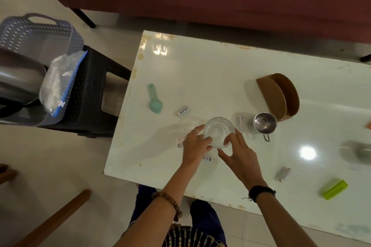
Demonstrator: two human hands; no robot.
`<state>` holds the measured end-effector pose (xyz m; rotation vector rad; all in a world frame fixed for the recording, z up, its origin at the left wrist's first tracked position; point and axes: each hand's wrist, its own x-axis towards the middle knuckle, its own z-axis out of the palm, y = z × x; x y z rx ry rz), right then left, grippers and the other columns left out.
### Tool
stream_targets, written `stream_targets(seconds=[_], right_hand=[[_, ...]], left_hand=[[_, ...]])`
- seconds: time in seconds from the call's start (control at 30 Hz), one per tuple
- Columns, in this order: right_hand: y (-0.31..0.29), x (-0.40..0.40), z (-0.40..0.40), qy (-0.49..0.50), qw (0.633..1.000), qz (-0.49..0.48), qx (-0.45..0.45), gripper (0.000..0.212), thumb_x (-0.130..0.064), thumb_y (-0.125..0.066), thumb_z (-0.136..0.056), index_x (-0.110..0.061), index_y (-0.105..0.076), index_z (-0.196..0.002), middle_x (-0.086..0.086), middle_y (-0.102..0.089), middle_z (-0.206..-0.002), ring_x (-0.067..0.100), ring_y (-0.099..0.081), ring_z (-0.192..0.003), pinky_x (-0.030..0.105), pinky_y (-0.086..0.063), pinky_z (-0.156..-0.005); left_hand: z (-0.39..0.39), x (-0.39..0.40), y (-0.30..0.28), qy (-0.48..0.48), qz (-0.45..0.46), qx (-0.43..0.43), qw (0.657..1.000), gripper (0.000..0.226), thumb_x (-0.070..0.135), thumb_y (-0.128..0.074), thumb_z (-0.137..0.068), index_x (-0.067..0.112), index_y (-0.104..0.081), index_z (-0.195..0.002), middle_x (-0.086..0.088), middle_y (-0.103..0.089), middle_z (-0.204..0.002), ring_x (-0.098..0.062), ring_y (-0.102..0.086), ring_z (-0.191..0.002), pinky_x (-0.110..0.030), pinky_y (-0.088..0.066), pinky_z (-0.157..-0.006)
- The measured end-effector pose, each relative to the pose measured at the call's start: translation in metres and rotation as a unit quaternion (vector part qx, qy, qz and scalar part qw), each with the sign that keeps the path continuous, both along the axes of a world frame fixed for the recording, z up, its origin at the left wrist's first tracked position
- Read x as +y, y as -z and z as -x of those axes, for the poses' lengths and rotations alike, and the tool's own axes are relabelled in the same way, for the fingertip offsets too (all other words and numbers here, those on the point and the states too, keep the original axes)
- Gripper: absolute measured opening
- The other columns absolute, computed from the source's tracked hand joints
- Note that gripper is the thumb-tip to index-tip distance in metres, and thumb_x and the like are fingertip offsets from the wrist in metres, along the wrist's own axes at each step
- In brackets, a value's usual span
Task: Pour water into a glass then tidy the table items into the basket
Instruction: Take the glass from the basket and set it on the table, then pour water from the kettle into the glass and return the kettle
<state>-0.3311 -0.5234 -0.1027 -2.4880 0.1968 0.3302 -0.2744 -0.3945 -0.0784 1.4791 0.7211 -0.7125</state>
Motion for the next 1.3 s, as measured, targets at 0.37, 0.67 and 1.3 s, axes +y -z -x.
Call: stream_targets(seconds=[0.37,0.67,1.3], right_hand=[[-0.018,0.039,0.014,0.168,0.986,0.0,0.0,0.041,-0.011,-0.067,-0.082,-0.02,-0.045,-0.115,0.002,-0.027,-0.15,0.013,-0.056,-0.075,0.021,-0.045,-0.053],[-0.075,0.16,0.005,0.164,0.982,-0.083,-0.044,0.035,-0.011,-0.061,-0.086,-0.022,-0.046,-0.116,-0.012,-0.035,-0.131,0.0,-0.054,-0.075,0.007,-0.04,-0.053],[-0.107,0.526,-0.193,-0.145,0.936,-0.318,0.041,0.043,-0.051,-0.066,-0.077,-0.028,-0.054,-0.111,-0.01,-0.054,-0.114,0.004,-0.049,-0.105,0.009,-0.038,-0.082]], left_hand=[[0.009,0.022,-0.005,0.021,0.048,-0.004,0.999,0.051,0.008,-0.063,-0.085,0.016,-0.044,-0.131,-0.014,-0.051,-0.13,-0.023,-0.053,-0.117,-0.029,-0.05,-0.087],[0.023,0.133,-0.042,-0.068,0.028,-0.081,0.994,0.018,0.009,-0.051,-0.093,0.019,-0.065,-0.097,-0.007,-0.071,-0.096,-0.02,-0.07,-0.084,-0.024,-0.055,-0.075],[-0.095,0.536,-0.058,-0.313,-0.128,-0.111,0.934,0.04,0.033,-0.048,-0.094,0.034,-0.034,-0.132,0.0,-0.05,-0.129,-0.017,-0.061,-0.104,-0.037,-0.055,-0.081]])
